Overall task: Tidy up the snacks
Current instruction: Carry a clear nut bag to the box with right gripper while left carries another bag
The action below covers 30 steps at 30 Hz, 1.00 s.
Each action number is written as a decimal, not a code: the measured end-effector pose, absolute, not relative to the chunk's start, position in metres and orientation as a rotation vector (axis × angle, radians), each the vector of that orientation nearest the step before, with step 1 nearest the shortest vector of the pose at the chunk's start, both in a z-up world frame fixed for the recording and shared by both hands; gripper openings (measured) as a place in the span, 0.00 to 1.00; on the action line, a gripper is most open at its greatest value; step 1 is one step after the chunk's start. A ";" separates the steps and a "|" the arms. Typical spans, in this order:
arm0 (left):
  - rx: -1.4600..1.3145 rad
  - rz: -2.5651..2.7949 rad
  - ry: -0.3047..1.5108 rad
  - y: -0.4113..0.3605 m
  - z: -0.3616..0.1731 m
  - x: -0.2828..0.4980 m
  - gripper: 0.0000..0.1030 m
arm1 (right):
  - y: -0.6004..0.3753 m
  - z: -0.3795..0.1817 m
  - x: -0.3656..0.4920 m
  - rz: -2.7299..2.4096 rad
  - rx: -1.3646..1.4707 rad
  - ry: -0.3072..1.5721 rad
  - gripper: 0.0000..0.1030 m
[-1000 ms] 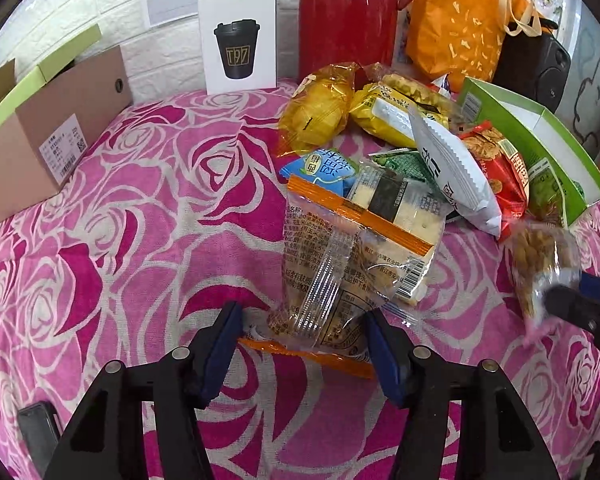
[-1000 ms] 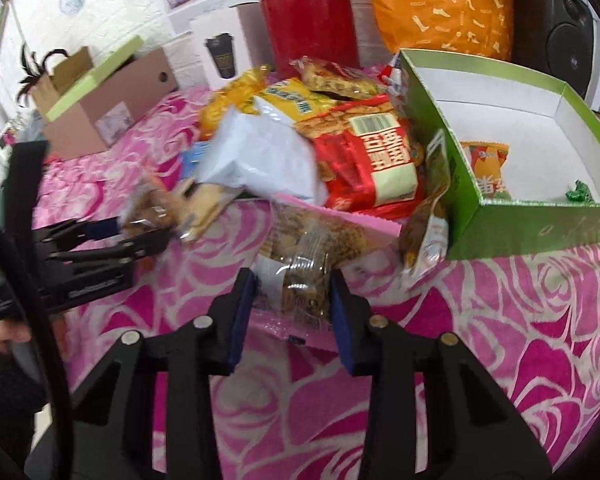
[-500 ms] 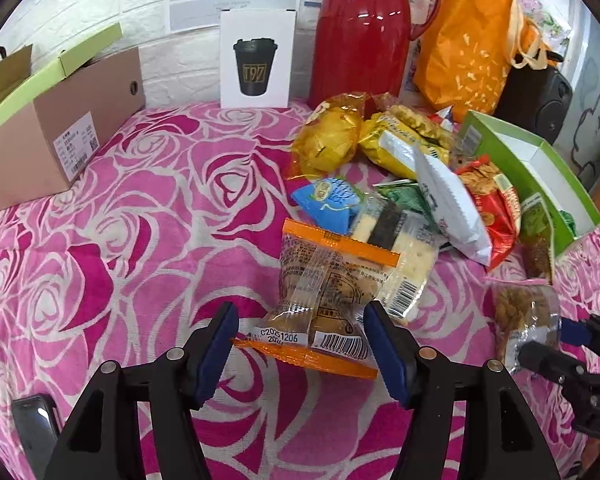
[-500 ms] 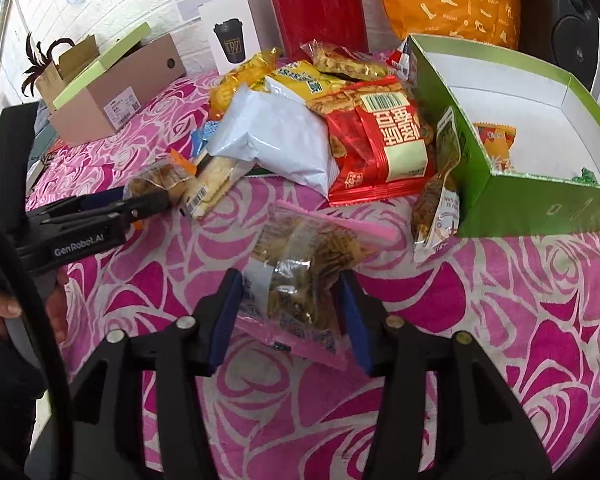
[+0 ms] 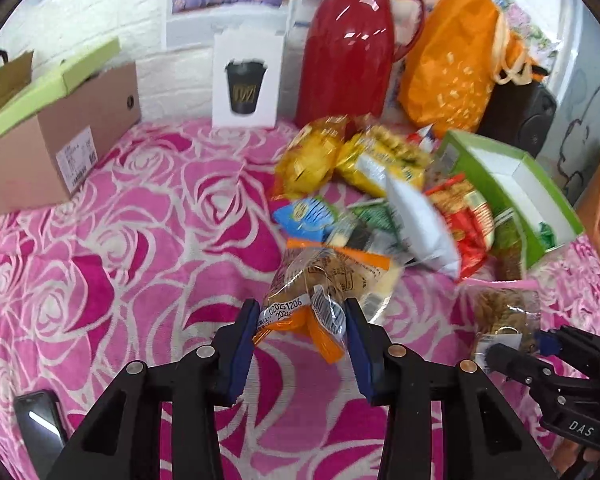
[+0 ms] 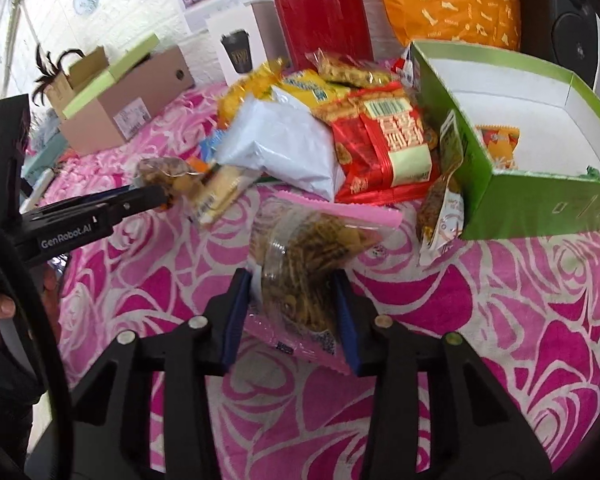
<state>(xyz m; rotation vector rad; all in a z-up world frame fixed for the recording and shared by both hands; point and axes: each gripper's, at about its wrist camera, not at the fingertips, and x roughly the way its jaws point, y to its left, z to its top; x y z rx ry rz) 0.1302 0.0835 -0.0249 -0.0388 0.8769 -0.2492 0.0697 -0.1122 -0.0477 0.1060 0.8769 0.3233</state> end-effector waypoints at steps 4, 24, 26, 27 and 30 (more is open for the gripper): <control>-0.021 -0.291 0.809 0.067 0.005 0.123 0.40 | -0.125 -0.019 0.059 0.323 0.121 0.788 0.42; 0.047 -0.561 0.695 -0.107 0.073 0.172 0.39 | -0.282 0.029 0.085 0.040 0.235 0.624 0.42; 0.052 -0.574 0.713 -0.122 0.067 0.180 0.39 | -0.295 0.027 0.092 0.027 0.228 0.625 0.42; 0.056 -0.576 0.721 -0.130 0.063 0.185 0.39 | -0.301 0.024 0.098 0.021 0.225 0.632 0.42; 0.073 -0.580 0.733 -0.151 0.054 0.194 0.40 | -0.311 0.017 0.112 0.009 0.213 0.651 0.42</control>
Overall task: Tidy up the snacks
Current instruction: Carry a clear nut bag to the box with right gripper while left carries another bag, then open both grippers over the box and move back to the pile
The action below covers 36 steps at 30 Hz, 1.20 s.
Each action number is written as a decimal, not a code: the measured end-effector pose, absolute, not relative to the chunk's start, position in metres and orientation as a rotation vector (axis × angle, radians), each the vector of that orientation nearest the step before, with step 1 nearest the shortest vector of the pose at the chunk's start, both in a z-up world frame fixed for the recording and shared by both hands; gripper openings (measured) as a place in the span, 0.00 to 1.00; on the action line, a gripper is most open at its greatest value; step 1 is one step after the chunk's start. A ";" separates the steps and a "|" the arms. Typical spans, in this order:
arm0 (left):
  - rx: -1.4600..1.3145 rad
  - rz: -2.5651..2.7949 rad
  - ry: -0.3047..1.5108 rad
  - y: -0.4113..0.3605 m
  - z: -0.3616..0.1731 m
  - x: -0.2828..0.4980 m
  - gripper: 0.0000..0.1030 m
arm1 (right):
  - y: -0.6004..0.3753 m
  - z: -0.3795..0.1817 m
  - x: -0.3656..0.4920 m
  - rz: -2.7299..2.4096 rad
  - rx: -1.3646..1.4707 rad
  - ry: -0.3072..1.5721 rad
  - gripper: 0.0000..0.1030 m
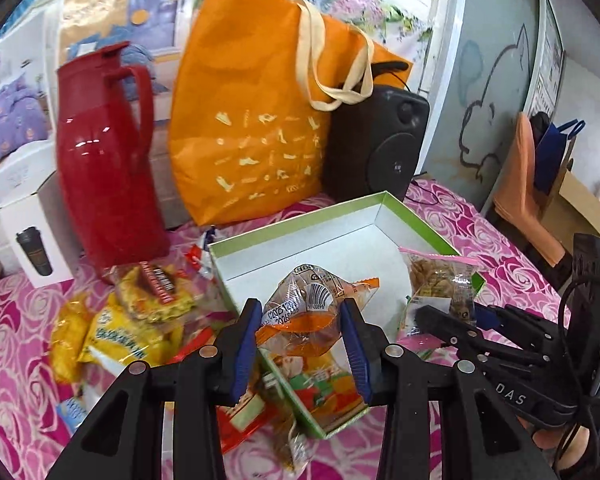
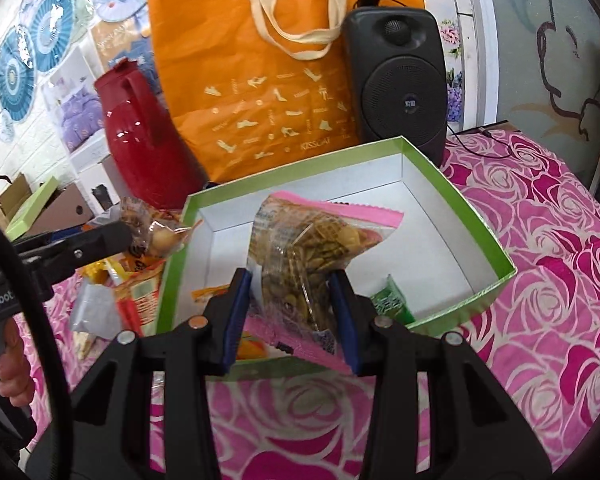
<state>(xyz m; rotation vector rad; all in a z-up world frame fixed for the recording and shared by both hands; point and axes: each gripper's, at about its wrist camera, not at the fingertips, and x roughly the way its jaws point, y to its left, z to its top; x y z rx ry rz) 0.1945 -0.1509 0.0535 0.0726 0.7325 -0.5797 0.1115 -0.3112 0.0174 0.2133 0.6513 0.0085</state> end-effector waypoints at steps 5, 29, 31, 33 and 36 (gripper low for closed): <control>0.081 -0.558 0.714 -0.167 0.047 0.201 0.89 | -0.321 0.003 0.125 -0.017 0.167 0.678 0.47; 0.085 -0.336 0.638 -0.105 0.082 0.153 0.98 | -0.282 0.045 0.079 -0.001 0.103 0.584 0.99; 0.069 -0.332 0.640 -0.091 0.083 0.146 0.98 | -0.267 0.047 0.071 0.010 0.099 0.580 0.99; 0.051 -0.348 0.645 -0.073 0.081 0.138 0.98 | -0.253 0.049 0.064 0.016 0.083 0.573 0.99; 0.045 -0.332 0.638 -0.049 0.074 0.127 0.98 | -0.229 0.047 0.054 0.058 0.074 0.582 0.99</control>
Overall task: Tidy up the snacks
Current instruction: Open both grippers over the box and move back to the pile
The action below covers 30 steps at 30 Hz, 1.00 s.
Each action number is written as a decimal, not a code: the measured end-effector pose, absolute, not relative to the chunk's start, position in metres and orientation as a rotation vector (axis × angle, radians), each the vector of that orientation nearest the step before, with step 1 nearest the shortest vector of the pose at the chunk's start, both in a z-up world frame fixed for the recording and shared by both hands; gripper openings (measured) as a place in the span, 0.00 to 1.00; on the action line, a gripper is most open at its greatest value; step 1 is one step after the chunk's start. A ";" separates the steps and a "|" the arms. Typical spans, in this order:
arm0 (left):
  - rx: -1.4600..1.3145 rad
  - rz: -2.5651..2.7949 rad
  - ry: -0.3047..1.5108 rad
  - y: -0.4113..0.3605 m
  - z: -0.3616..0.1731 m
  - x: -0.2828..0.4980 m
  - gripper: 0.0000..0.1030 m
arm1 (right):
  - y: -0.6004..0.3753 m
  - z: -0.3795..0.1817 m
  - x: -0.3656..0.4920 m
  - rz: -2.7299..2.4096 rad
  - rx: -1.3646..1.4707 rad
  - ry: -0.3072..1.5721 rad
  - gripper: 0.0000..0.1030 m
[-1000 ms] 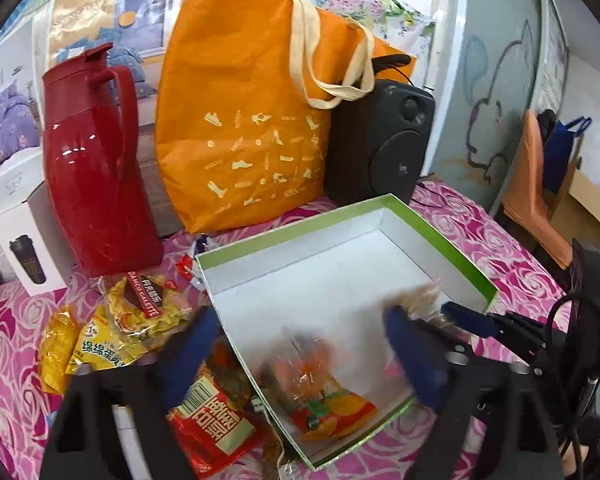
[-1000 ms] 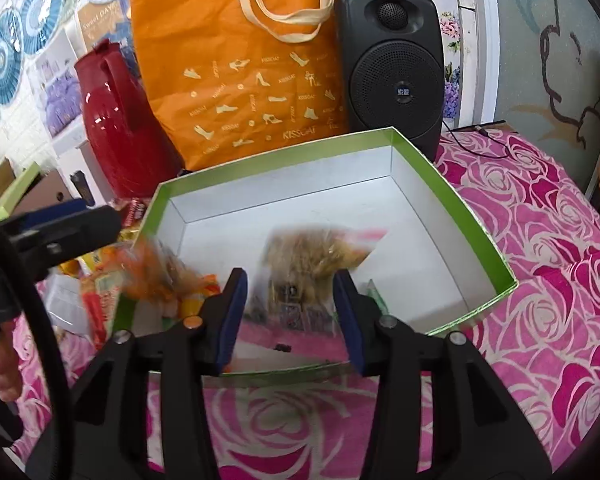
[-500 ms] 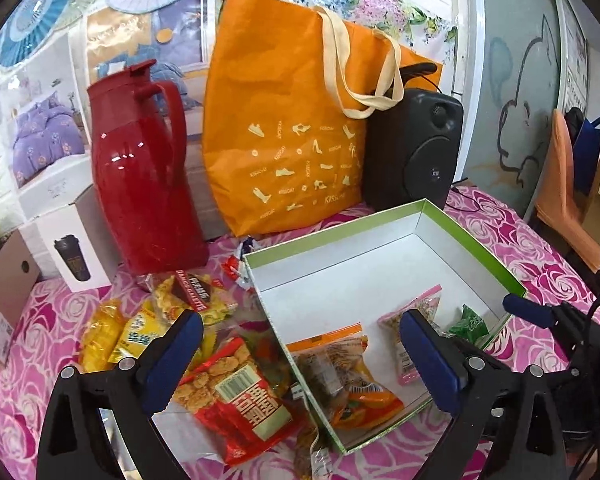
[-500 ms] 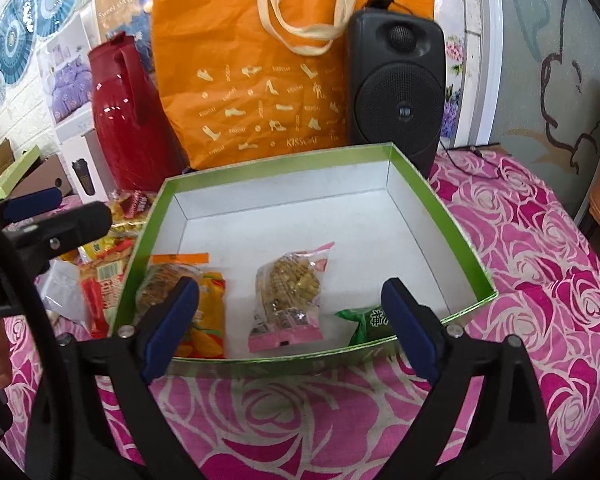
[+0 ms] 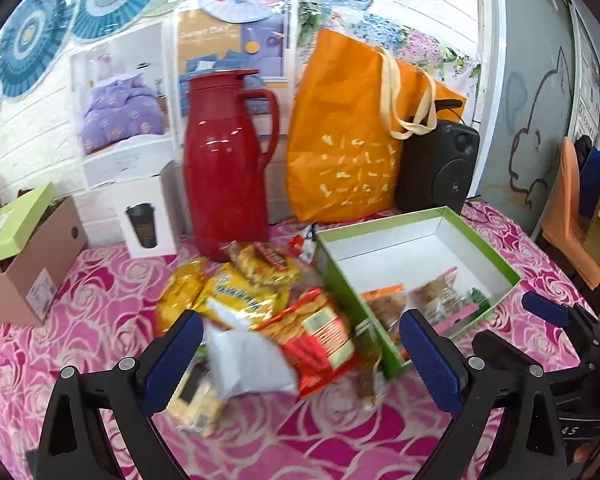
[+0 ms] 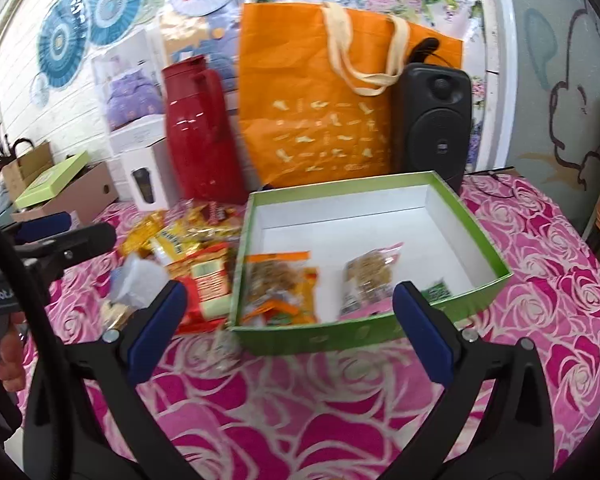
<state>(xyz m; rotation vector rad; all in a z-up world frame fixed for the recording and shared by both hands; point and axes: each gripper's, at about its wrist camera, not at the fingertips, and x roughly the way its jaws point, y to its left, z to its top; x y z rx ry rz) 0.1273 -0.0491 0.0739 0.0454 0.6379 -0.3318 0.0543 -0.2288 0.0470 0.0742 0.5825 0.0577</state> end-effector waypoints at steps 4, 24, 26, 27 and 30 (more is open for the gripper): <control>0.003 -0.287 0.643 -0.008 0.059 0.113 0.98 | -0.195 0.034 0.045 0.125 0.042 0.614 0.99; -0.140 -0.185 0.787 0.072 -0.005 0.113 0.98 | -0.147 -0.050 0.096 0.034 0.159 0.884 0.83; -0.133 -0.197 0.791 0.069 -0.006 0.115 0.98 | -0.149 -0.052 0.099 0.034 0.175 0.887 0.62; -0.129 -0.203 0.792 0.067 -0.007 0.115 0.98 | -0.149 -0.053 0.101 0.034 0.177 0.892 0.47; -0.109 -0.217 0.796 0.064 -0.009 0.119 0.97 | -0.156 -0.052 0.096 0.061 0.171 0.873 0.19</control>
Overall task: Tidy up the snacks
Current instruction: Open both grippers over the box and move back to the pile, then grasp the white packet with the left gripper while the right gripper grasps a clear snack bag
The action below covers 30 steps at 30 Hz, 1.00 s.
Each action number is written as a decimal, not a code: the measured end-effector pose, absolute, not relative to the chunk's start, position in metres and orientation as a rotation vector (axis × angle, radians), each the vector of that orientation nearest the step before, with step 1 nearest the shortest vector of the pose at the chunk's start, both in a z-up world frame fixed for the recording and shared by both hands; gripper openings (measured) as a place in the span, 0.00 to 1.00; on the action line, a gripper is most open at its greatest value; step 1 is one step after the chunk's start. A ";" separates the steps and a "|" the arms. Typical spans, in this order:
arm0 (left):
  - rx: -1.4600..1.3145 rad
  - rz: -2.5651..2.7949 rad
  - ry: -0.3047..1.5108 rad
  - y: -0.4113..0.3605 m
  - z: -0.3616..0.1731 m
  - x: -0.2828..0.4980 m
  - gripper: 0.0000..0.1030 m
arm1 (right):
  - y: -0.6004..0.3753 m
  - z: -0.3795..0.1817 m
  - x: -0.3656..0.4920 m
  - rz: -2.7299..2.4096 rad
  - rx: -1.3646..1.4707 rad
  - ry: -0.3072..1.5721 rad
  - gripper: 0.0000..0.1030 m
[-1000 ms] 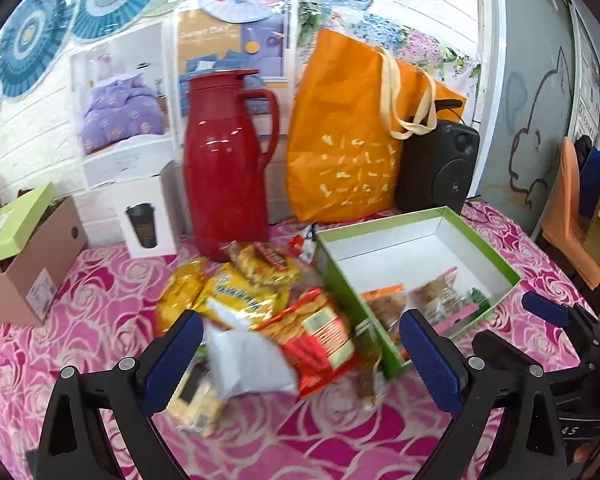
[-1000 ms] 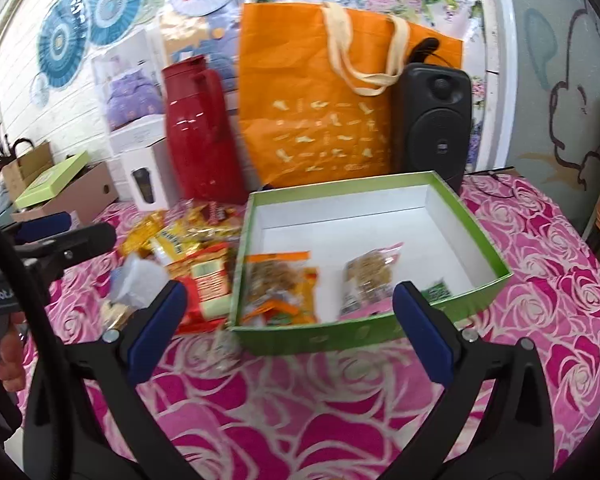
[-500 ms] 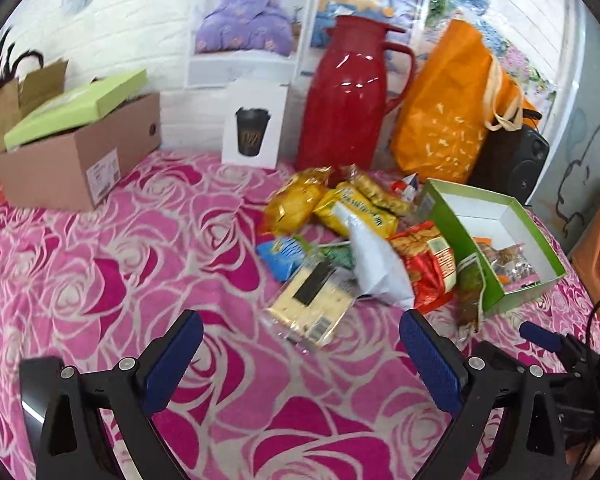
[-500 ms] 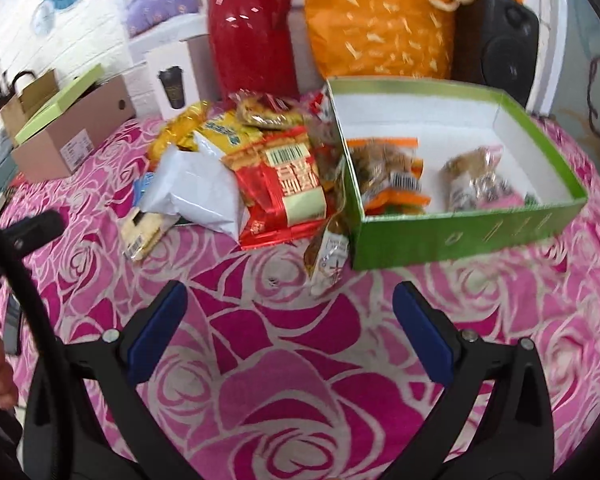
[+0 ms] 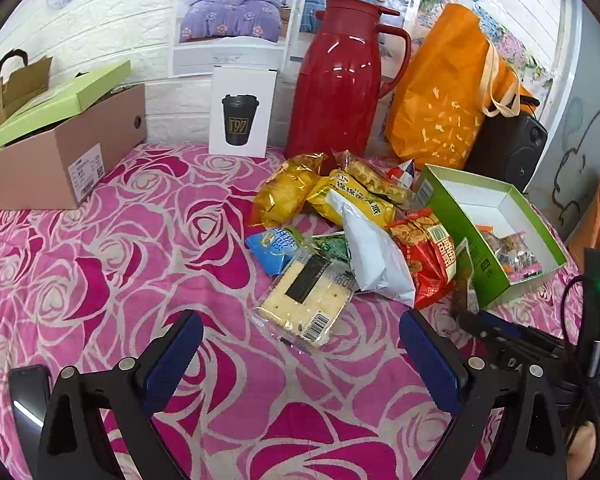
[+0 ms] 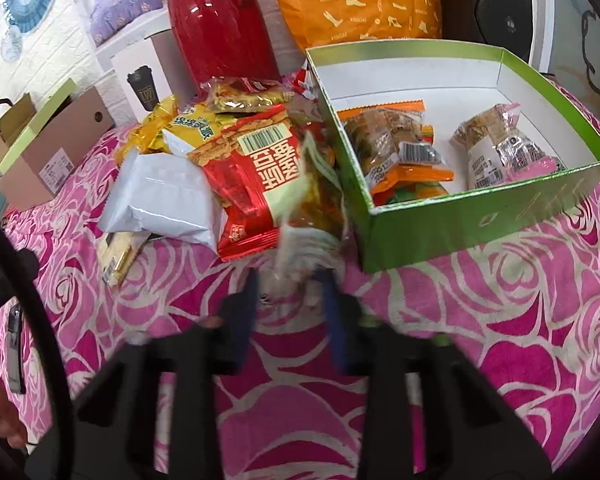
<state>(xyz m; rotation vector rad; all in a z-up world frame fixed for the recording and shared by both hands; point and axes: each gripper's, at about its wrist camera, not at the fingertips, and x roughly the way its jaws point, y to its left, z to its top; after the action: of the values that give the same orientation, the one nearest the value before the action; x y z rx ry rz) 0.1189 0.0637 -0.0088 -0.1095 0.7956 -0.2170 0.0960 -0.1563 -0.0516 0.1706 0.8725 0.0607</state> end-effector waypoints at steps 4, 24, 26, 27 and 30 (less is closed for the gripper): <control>-0.102 -0.241 0.796 0.058 -0.009 0.126 0.97 | -0.171 -0.049 0.079 0.113 0.198 0.871 0.12; 0.084 -0.348 0.909 -0.025 -0.028 0.198 0.29 | -0.178 -0.045 0.072 0.144 0.181 0.849 0.49; 0.060 -0.359 0.909 -0.021 -0.026 0.192 0.24 | -0.175 -0.047 0.080 0.141 0.170 0.854 0.49; 0.051 -0.364 0.907 -0.019 -0.025 0.188 0.23 | -0.173 -0.049 0.083 0.150 0.166 0.854 0.35; 0.039 -0.372 0.899 -0.010 -0.023 0.169 0.20 | -0.171 -0.051 0.078 0.173 0.157 0.865 0.17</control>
<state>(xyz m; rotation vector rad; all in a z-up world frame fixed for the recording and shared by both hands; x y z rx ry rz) 0.1695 -0.0101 -0.0225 0.0391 0.8994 -0.3722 0.0782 -0.1709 -0.0514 0.1568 0.8654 0.1726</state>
